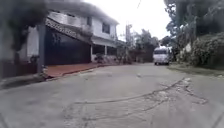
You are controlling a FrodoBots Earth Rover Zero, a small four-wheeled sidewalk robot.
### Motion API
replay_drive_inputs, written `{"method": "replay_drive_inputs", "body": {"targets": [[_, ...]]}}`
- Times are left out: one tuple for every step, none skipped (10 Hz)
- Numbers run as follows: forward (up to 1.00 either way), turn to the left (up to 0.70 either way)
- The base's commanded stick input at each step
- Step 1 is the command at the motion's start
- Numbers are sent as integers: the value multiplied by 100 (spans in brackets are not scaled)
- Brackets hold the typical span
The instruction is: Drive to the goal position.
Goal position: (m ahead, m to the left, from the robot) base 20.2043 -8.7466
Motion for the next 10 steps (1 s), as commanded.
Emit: {"method": "replay_drive_inputs", "body": {"targets": [[70,0],[70,0],[70,0],[70,0],[70,0],[70,0],[70,0],[70,0],[70,0],[70,0]]}}
